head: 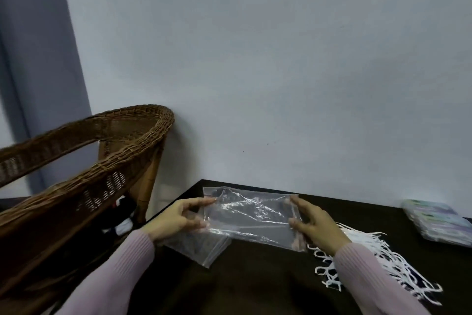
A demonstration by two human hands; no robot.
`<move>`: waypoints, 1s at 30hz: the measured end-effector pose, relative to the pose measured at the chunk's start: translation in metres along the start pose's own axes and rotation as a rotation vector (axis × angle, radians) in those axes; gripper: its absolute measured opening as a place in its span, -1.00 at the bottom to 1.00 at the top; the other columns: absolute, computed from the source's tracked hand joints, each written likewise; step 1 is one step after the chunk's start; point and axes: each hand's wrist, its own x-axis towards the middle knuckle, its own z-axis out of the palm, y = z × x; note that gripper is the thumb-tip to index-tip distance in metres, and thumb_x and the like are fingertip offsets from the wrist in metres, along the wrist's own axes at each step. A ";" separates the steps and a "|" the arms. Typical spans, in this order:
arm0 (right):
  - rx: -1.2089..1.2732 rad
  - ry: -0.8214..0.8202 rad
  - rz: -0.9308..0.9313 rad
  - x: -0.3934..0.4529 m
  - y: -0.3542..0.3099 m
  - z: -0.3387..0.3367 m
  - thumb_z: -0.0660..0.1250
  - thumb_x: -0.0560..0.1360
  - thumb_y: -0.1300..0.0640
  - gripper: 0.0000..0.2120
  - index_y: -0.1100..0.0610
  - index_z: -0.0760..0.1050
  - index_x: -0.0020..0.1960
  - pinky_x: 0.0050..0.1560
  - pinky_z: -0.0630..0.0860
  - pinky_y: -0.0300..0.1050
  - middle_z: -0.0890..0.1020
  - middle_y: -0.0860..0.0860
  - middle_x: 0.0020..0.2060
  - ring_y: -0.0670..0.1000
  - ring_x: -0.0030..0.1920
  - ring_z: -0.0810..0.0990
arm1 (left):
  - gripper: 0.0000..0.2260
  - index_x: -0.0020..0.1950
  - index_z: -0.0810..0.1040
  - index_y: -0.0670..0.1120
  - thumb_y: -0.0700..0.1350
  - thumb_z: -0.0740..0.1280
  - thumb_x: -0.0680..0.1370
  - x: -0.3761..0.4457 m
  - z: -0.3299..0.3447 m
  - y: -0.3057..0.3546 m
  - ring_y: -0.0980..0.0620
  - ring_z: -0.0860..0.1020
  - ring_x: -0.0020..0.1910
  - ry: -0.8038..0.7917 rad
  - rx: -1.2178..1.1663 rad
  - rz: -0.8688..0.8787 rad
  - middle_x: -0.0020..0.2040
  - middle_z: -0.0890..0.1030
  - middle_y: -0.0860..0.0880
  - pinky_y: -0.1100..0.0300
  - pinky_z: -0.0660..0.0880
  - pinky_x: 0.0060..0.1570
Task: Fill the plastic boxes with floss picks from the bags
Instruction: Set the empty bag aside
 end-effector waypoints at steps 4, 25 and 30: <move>-0.073 -0.053 0.022 0.012 -0.016 0.028 0.25 0.52 0.20 -0.42 0.06 0.12 0.47 -0.28 0.55 -0.34 0.42 0.12 0.32 0.03 0.02 0.61 | -0.41 0.33 0.38 0.15 -0.39 0.35 0.46 -0.008 -0.024 -0.011 0.07 0.46 0.18 -0.067 0.207 -0.099 0.36 0.29 0.06 0.19 0.53 0.09; -0.327 -0.310 0.191 0.038 -0.036 0.126 0.33 0.49 0.04 -0.59 0.11 0.35 0.28 0.11 0.43 -0.20 0.50 -0.01 0.06 -0.11 -0.04 0.47 | -0.21 0.55 -0.16 0.01 -0.36 0.24 0.51 0.009 -0.059 -0.055 -0.06 0.05 0.52 -0.079 0.867 -0.414 0.56 -0.04 -0.01 0.06 0.09 0.47; -0.516 -0.112 0.076 0.040 -0.035 0.132 0.32 0.48 -0.03 -0.57 0.04 0.33 0.29 0.14 0.46 -0.15 0.47 0.01 0.17 -0.03 0.12 0.50 | -0.26 0.54 -0.04 0.15 -0.37 0.19 0.51 0.008 -0.065 -0.063 -0.15 -0.05 0.52 0.040 0.908 -0.340 0.56 -0.07 -0.02 -0.10 0.06 0.45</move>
